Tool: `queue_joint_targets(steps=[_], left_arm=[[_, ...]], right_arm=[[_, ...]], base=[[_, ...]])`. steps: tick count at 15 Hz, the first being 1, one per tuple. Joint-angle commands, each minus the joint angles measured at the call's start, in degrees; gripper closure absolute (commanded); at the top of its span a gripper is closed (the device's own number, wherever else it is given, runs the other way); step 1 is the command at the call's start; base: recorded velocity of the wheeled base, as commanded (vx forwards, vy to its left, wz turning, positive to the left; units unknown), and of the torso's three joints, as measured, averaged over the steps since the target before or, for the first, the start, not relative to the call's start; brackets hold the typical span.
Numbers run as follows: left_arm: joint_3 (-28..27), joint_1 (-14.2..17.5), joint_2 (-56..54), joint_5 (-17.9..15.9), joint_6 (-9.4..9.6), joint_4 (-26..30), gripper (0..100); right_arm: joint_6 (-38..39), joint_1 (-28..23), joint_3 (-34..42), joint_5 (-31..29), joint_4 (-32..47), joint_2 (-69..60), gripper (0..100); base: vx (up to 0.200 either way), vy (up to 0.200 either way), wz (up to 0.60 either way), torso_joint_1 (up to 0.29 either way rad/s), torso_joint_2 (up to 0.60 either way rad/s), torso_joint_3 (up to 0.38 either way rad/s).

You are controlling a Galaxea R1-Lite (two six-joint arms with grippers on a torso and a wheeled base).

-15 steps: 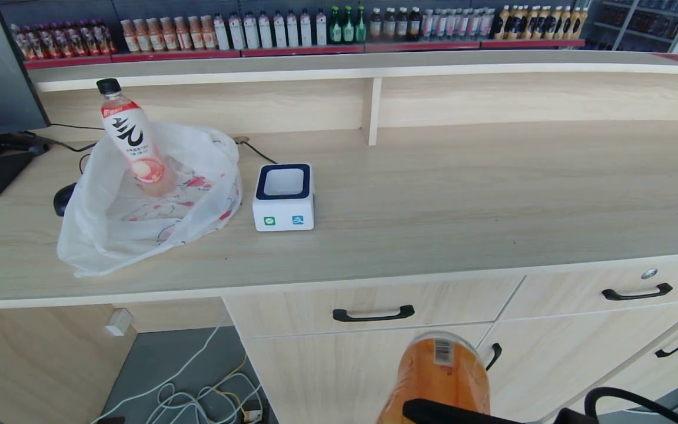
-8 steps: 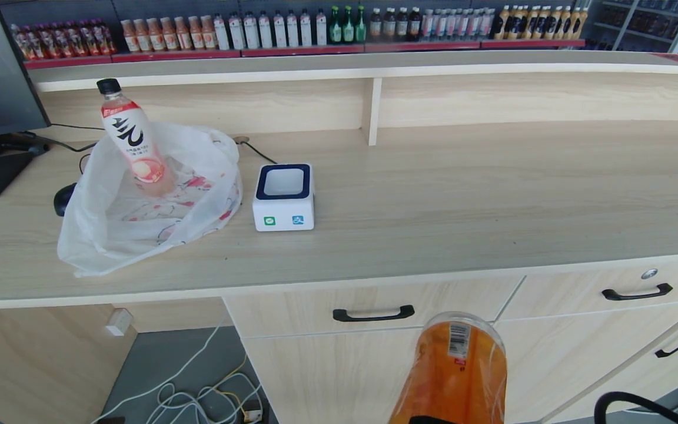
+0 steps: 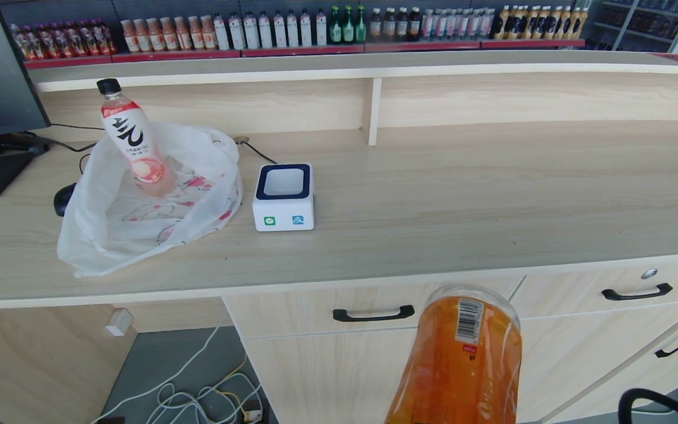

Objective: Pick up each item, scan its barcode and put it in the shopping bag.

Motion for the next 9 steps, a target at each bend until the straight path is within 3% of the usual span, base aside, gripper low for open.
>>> queue_joint_targets(steps=[1,9], left_arm=[[0.0,0.01,-0.02,0.06,-0.01,0.0,0],[0.0,0.01,-0.02,0.06,-0.01,0.0,0]], right_arm=[[-0.38,0.08,-0.05,0.03,-0.01,-0.21,100],[-0.73,0.08,-0.31,0.03,-0.01,-0.3,100]], base=[[0.0,0.0,0.0,0.0,0.0,0.0],[0.0,0.0,0.0,0.0,0.0,0.0]])
